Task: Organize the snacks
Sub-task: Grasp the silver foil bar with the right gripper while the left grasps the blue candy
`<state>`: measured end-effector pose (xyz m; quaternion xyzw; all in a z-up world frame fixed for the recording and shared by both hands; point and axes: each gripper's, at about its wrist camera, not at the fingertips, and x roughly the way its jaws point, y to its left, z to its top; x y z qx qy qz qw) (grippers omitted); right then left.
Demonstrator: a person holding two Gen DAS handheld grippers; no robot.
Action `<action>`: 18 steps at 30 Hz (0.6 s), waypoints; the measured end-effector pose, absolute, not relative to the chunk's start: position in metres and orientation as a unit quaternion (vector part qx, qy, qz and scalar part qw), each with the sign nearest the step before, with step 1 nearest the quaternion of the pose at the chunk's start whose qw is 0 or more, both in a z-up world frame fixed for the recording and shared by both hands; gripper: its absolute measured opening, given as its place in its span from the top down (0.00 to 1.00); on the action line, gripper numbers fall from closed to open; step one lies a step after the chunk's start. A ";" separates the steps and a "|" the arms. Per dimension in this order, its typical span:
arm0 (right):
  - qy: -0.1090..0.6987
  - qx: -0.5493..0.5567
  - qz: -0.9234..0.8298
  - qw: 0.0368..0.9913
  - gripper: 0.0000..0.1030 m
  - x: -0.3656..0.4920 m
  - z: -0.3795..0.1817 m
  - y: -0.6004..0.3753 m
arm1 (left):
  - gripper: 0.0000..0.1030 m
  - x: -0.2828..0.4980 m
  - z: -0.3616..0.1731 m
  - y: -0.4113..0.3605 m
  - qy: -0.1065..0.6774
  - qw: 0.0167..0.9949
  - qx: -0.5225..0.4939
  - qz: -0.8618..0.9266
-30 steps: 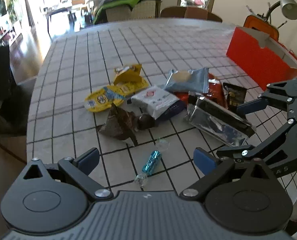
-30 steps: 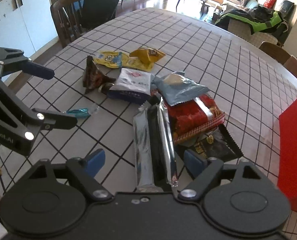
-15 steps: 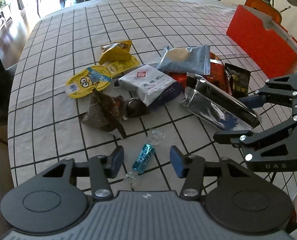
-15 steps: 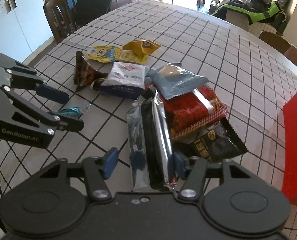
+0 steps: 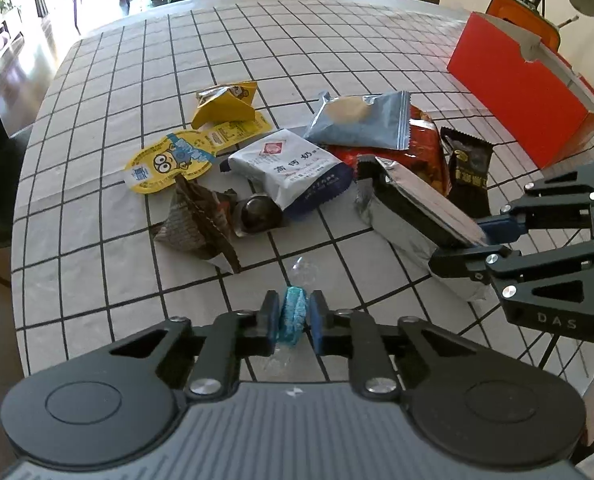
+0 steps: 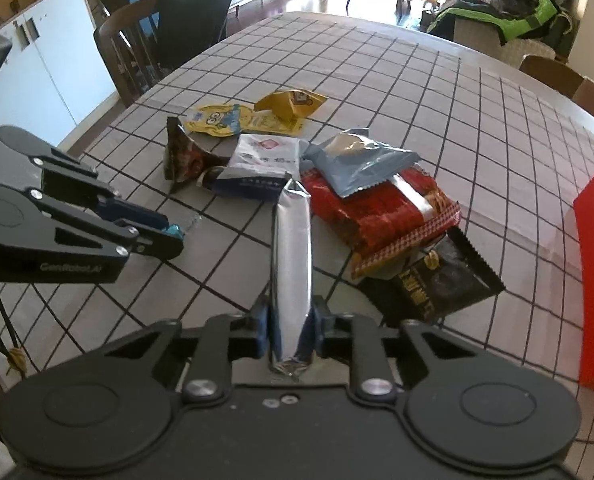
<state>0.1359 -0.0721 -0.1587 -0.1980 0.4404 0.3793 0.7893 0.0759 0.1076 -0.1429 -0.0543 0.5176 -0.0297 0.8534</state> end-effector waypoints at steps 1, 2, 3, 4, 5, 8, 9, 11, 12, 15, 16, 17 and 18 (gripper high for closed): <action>0.440 -0.192 0.380 0.791 0.82 0.135 -0.157 -0.074 | 0.87 0.075 -0.142 0.108 0.518 0.853 -0.060 -0.032; 0.439 -0.183 0.379 0.794 0.82 0.135 -0.156 -0.076 | 0.87 0.074 -0.142 0.109 0.518 0.852 -0.064 -0.032; 0.438 -0.176 0.379 0.796 0.82 0.134 -0.155 -0.078 | 0.87 0.073 -0.142 0.109 0.519 0.852 -0.068 -0.032; 0.438 -0.172 0.377 0.798 0.82 0.134 -0.154 -0.080 | 0.88 0.073 -0.142 0.109 0.520 0.851 -0.071 -0.031; 0.438 -0.170 0.375 0.799 0.82 0.133 -0.153 -0.081 | 0.88 0.073 -0.142 0.109 0.521 0.850 -0.074 -0.028; 0.438 -0.170 0.370 0.801 0.82 0.131 -0.153 -0.084 | 0.88 0.072 -0.141 0.109 0.524 0.847 -0.083 -0.021; 0.440 -0.168 0.368 0.802 0.82 0.130 -0.152 -0.085 | 0.88 0.072 -0.141 0.109 0.525 0.847 -0.087 -0.019; 0.441 -0.157 0.367 0.804 0.82 0.129 -0.149 -0.088 | 0.88 0.070 -0.139 0.109 0.524 0.847 -0.093 -0.015; 0.440 -0.151 0.368 0.805 0.82 0.129 -0.147 -0.091 | 0.88 0.069 -0.138 0.109 0.523 0.847 -0.096 -0.015; 0.439 -0.139 0.371 0.807 0.82 0.127 -0.141 -0.098 | 0.89 0.067 -0.137 0.108 0.523 0.846 -0.103 -0.014; 0.438 -0.135 0.372 0.807 0.82 0.126 -0.139 -0.101 | 0.89 0.066 -0.137 0.108 0.523 0.846 -0.105 -0.013; 0.439 -0.132 0.372 0.807 0.82 0.126 -0.137 -0.103 | 0.89 0.066 -0.137 0.107 0.525 0.845 -0.104 -0.010; 0.439 -0.130 0.373 0.807 0.82 0.125 -0.136 -0.106 | 0.89 0.065 -0.137 0.107 0.526 0.844 -0.104 -0.006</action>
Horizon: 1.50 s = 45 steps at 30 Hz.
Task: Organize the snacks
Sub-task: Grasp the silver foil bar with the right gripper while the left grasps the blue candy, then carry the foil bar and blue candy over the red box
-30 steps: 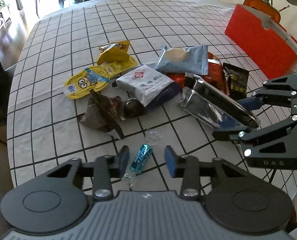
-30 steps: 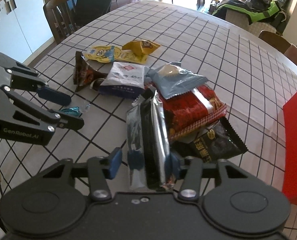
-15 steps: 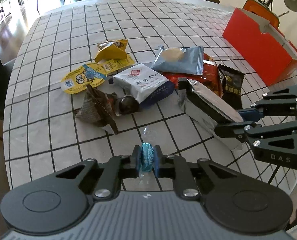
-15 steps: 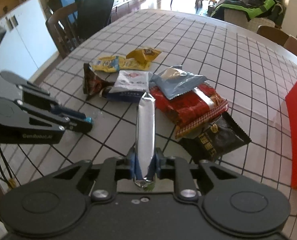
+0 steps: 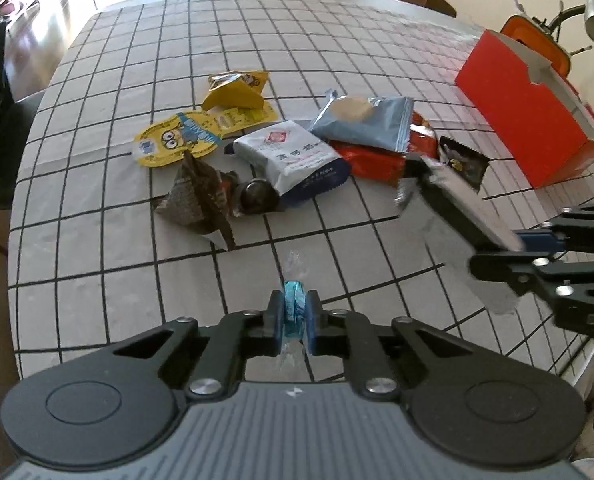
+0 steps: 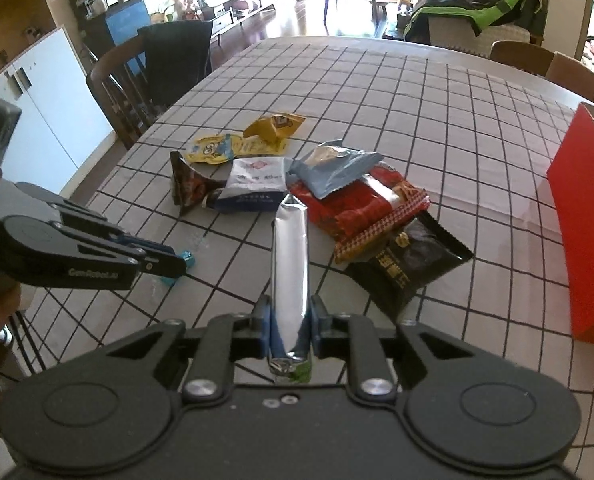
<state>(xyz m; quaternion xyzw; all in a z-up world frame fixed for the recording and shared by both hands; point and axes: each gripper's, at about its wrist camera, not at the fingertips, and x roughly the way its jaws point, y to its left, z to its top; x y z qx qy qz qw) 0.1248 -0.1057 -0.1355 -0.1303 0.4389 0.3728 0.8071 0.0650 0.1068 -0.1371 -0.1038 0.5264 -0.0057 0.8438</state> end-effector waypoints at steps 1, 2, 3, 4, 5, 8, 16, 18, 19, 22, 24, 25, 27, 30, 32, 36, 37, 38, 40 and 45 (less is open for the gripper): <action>0.439 -0.128 0.373 0.807 0.82 0.124 -0.134 -0.108 | 0.89 0.064 -0.137 0.106 0.527 0.844 -0.103 -0.003; 0.438 -0.125 0.373 0.808 0.82 0.124 -0.132 -0.110 | 0.89 0.063 -0.137 0.106 0.526 0.844 -0.103 -0.002; 0.437 -0.122 0.376 0.808 0.82 0.123 -0.131 -0.113 | 0.89 0.062 -0.137 0.106 0.527 0.844 -0.104 0.000; 0.435 -0.120 0.377 0.808 0.82 0.122 -0.130 -0.115 | 0.89 0.062 -0.137 0.106 0.528 0.843 -0.105 0.003; 0.435 -0.120 0.378 0.809 0.82 0.122 -0.129 -0.117 | 0.89 0.062 -0.138 0.105 0.529 0.842 -0.105 0.005; 0.435 -0.120 0.381 0.807 0.82 0.122 -0.129 -0.123 | 0.89 0.062 -0.138 0.102 0.531 0.841 -0.102 0.011; 0.443 -0.110 0.383 0.803 0.82 0.128 -0.132 -0.135 | 0.89 0.074 -0.141 0.092 0.551 0.831 -0.075 0.015; 0.444 -0.108 0.386 0.801 0.82 0.130 -0.132 -0.138 | 0.89 0.077 -0.141 0.091 0.553 0.830 -0.073 0.018; 0.443 -0.108 0.387 0.801 0.82 0.130 -0.132 -0.139 | 0.89 0.077 -0.141 0.090 0.554 0.829 -0.072 0.020; 0.442 -0.103 0.389 0.802 0.82 0.133 -0.132 -0.143 | 0.89 0.076 -0.140 0.086 0.551 0.831 -0.070 0.022; 0.442 -0.098 0.388 0.803 0.82 0.135 -0.131 -0.148 | 0.89 0.077 -0.141 0.085 0.550 0.831 -0.076 0.026; 0.441 -0.096 0.388 0.803 0.82 0.137 -0.130 -0.151 | 0.89 0.077 -0.141 0.084 0.550 0.830 -0.084 0.029; 0.438 -0.090 0.388 0.806 0.82 0.139 -0.126 -0.156 | 0.89 0.078 -0.139 0.084 0.547 0.831 -0.099 0.031; 0.430 -0.081 0.385 0.812 0.82 0.145 -0.117 -0.166 | 0.89 0.079 -0.127 0.079 0.533 0.838 -0.115 0.031; 0.422 -0.075 0.383 0.818 0.82 0.149 -0.109 -0.174 | 0.89 0.082 -0.118 0.075 0.522 0.843 -0.124 0.029; 0.403 -0.062 0.371 0.834 0.82 0.163 -0.091 -0.195 | 0.89 0.093 -0.096 0.060 0.501 0.855 -0.130 0.021; 0.400 -0.056 0.369 0.837 0.82 0.168 -0.086 -0.202 | 0.89 0.098 -0.089 0.053 0.494 0.859 -0.130 0.017; 0.395 -0.050 0.368 0.840 0.82 0.173 -0.081 -0.209 | 0.89 0.102 -0.083 0.047 0.488 0.863 -0.129 0.013; 0.385 -0.043 0.362 0.848 0.82 0.182 -0.070 -0.223 | 0.89 0.111 -0.070 0.033 0.477 0.870 -0.126 0.006; 0.363 -0.031 0.344 0.865 0.82 0.210 -0.046 -0.262 | 0.89 0.141 -0.043 -0.009 0.450 0.886 -0.107 -0.012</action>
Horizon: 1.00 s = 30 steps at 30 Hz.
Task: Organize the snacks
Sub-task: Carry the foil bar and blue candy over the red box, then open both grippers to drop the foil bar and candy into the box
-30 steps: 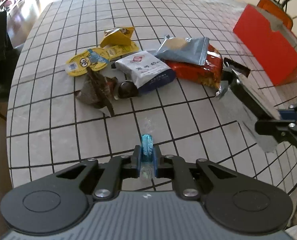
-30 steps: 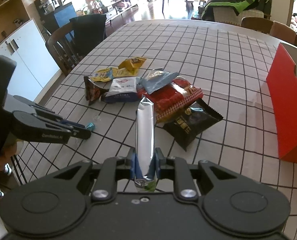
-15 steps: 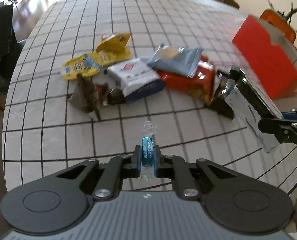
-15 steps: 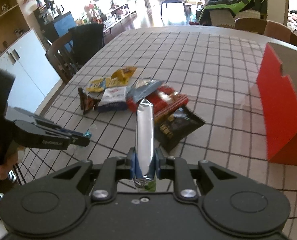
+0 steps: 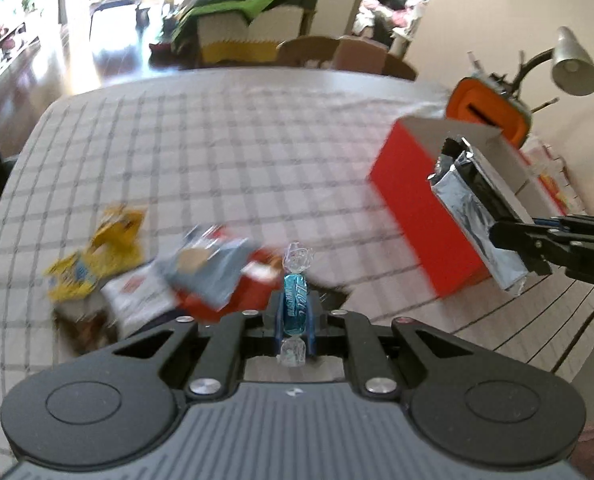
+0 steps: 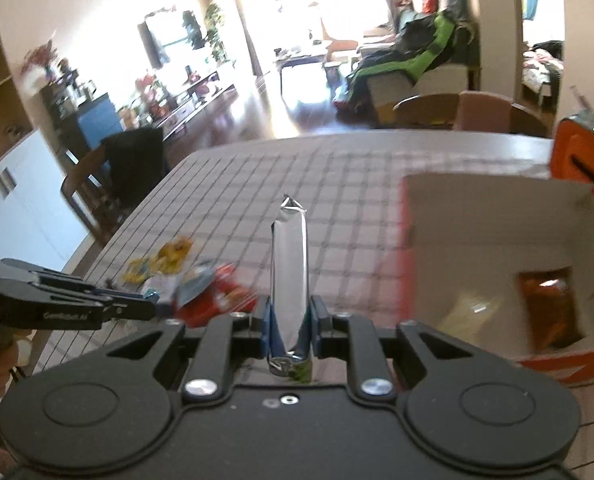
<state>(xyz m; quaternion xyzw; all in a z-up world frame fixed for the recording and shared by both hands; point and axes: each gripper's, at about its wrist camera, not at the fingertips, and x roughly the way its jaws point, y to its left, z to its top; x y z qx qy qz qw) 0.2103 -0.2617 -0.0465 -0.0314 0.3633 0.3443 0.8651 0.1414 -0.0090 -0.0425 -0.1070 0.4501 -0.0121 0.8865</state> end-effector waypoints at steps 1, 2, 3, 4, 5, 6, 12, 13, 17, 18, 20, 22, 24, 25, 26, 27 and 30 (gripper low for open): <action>0.360 -0.030 0.339 0.868 0.82 0.217 -0.043 -0.271 | 0.89 0.149 -0.038 -0.019 0.445 0.889 -0.104 -0.019; 0.357 -0.030 0.334 0.872 0.82 0.223 -0.041 -0.278 | 0.89 0.156 -0.034 -0.028 0.441 0.891 -0.100 -0.024; 0.354 -0.032 0.328 0.875 0.82 0.228 -0.039 -0.286 | 0.89 0.162 -0.031 -0.037 0.438 0.893 -0.097 -0.029; 0.351 -0.032 0.322 0.879 0.82 0.234 -0.038 -0.294 | 0.89 0.168 -0.028 -0.047 0.436 0.894 -0.094 -0.035; 0.350 -0.030 0.315 0.882 0.82 0.239 -0.038 -0.303 | 0.89 0.176 -0.025 -0.059 0.434 0.895 -0.091 -0.042; 0.350 -0.028 0.309 0.884 0.82 0.245 -0.039 -0.310 | 0.89 0.182 -0.026 -0.068 0.433 0.896 -0.087 -0.047; 0.365 -0.015 0.271 0.891 0.82 0.280 -0.051 -0.352 | 0.89 0.222 -0.031 -0.125 0.439 0.894 -0.056 -0.069; 0.368 -0.014 0.266 0.891 0.82 0.286 -0.053 -0.358 | 0.89 0.229 -0.031 -0.135 0.439 0.894 -0.050 -0.072; 0.379 -0.016 0.250 0.891 0.82 0.306 -0.063 -0.379 | 0.89 0.248 -0.033 -0.166 0.444 0.891 -0.041 -0.084; 0.381 -0.016 0.246 0.891 0.82 0.311 -0.066 -0.385 | 0.89 0.252 -0.034 -0.172 0.447 0.890 -0.039 -0.087; 0.388 -0.015 0.241 0.890 0.82 0.321 -0.070 -0.398 | 0.89 0.263 -0.037 -0.186 0.454 0.886 -0.033 -0.093; 0.393 -0.017 0.230 0.890 0.82 0.327 -0.075 -0.406 | 0.89 0.274 -0.044 -0.199 0.464 0.881 -0.025 -0.094; 0.398 -0.015 0.220 0.891 0.82 0.334 -0.079 -0.413 | 0.89 0.283 -0.051 -0.208 0.474 0.875 -0.020 -0.096; 0.400 -0.019 0.213 0.891 0.82 0.337 -0.082 -0.417 | 0.89 0.289 -0.055 -0.213 0.480 0.872 -0.017 -0.095; 0.401 -0.025 0.203 0.893 0.82 0.341 -0.084 -0.419 | 0.89 0.293 -0.058 -0.217 0.484 0.870 -0.013 -0.095; 0.403 -0.030 0.197 0.893 0.82 0.343 -0.086 -0.421 | 0.89 0.295 -0.060 -0.220 0.487 0.868 -0.011 -0.097; 0.412 -0.046 0.183 0.891 0.82 0.349 -0.093 -0.427 | 0.89 0.304 -0.067 -0.228 0.498 0.862 -0.004 -0.097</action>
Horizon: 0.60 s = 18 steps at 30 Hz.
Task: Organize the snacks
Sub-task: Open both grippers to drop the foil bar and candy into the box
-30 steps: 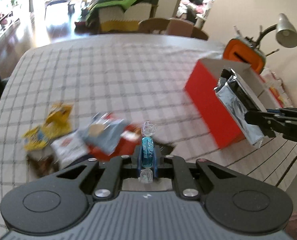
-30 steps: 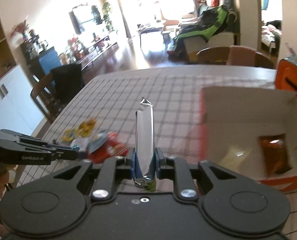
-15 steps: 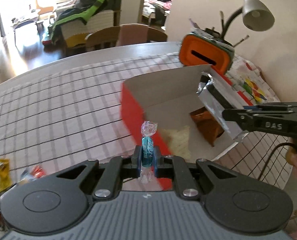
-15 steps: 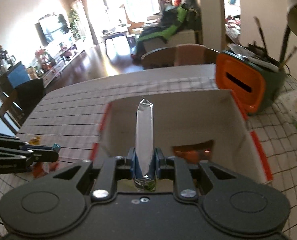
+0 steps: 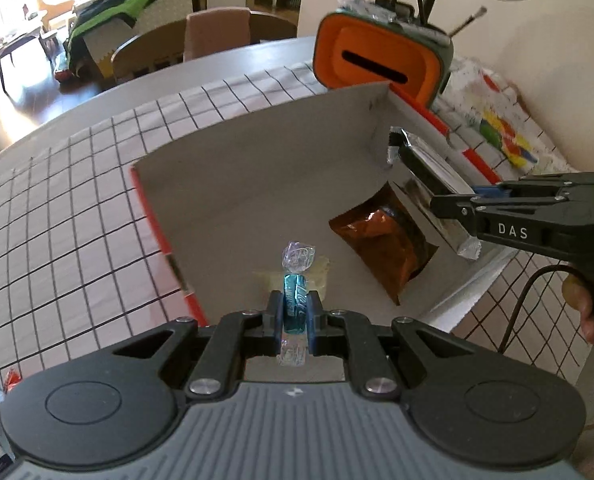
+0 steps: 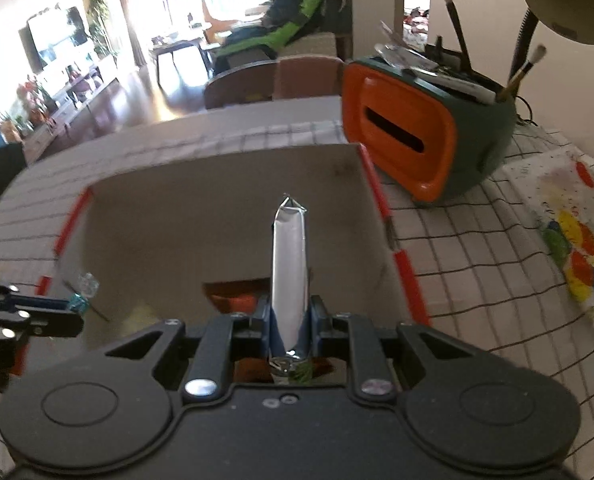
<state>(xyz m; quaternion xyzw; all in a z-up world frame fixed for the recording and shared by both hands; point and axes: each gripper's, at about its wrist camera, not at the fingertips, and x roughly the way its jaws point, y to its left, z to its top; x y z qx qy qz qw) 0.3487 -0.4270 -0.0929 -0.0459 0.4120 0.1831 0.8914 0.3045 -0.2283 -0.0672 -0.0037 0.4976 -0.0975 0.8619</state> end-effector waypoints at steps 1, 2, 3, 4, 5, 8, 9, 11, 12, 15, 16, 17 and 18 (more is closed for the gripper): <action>0.419 -0.048 0.180 0.888 0.82 0.352 -0.096 -0.428 | 0.89 0.307 -0.070 -0.230 0.502 0.859 -0.002 -0.098; 0.427 -0.049 0.178 0.885 0.82 0.356 -0.100 -0.428 | 0.89 0.311 -0.073 -0.233 0.507 0.857 0.001 -0.095; 0.432 -0.051 0.176 0.883 0.82 0.358 -0.103 -0.429 | 0.89 0.314 -0.075 -0.235 0.510 0.855 0.003 -0.094; 0.435 -0.053 0.177 0.881 0.82 0.359 -0.106 -0.428 | 0.89 0.316 -0.078 -0.237 0.516 0.852 0.006 -0.093; 0.437 -0.055 0.179 0.880 0.82 0.359 -0.108 -0.427 | 0.89 0.319 -0.082 -0.239 0.521 0.849 0.009 -0.090; 0.437 -0.064 0.182 0.879 0.82 0.361 -0.110 -0.425 | 0.89 0.325 -0.089 -0.242 0.535 0.840 0.015 -0.090; 0.437 -0.066 0.183 0.878 0.82 0.362 -0.111 -0.424 | 0.89 0.327 -0.090 -0.243 0.537 0.839 0.016 -0.090; 0.443 -0.067 0.185 0.875 0.82 0.363 -0.111 -0.424 | 0.89 0.329 -0.093 -0.247 0.544 0.834 0.024 -0.091; 0.446 -0.067 0.185 0.873 0.82 0.363 -0.112 -0.425 | 0.89 0.330 -0.095 -0.248 0.546 0.832 0.026 -0.091; 0.458 -0.057 0.184 0.868 0.82 0.366 -0.115 -0.428 | 0.89 0.331 -0.098 -0.250 0.553 0.826 0.031 -0.099; 0.460 -0.052 0.184 0.867 0.82 0.366 -0.116 -0.430 | 0.89 0.332 -0.098 -0.251 0.553 0.827 0.031 -0.099; 0.462 -0.050 0.183 0.866 0.82 0.365 -0.116 -0.431 | 0.89 0.333 -0.099 -0.251 0.554 0.826 0.030 -0.098; 0.461 -0.047 0.186 0.866 0.82 0.364 -0.115 -0.432 | 0.89 0.333 -0.099 -0.250 0.555 0.825 0.027 -0.100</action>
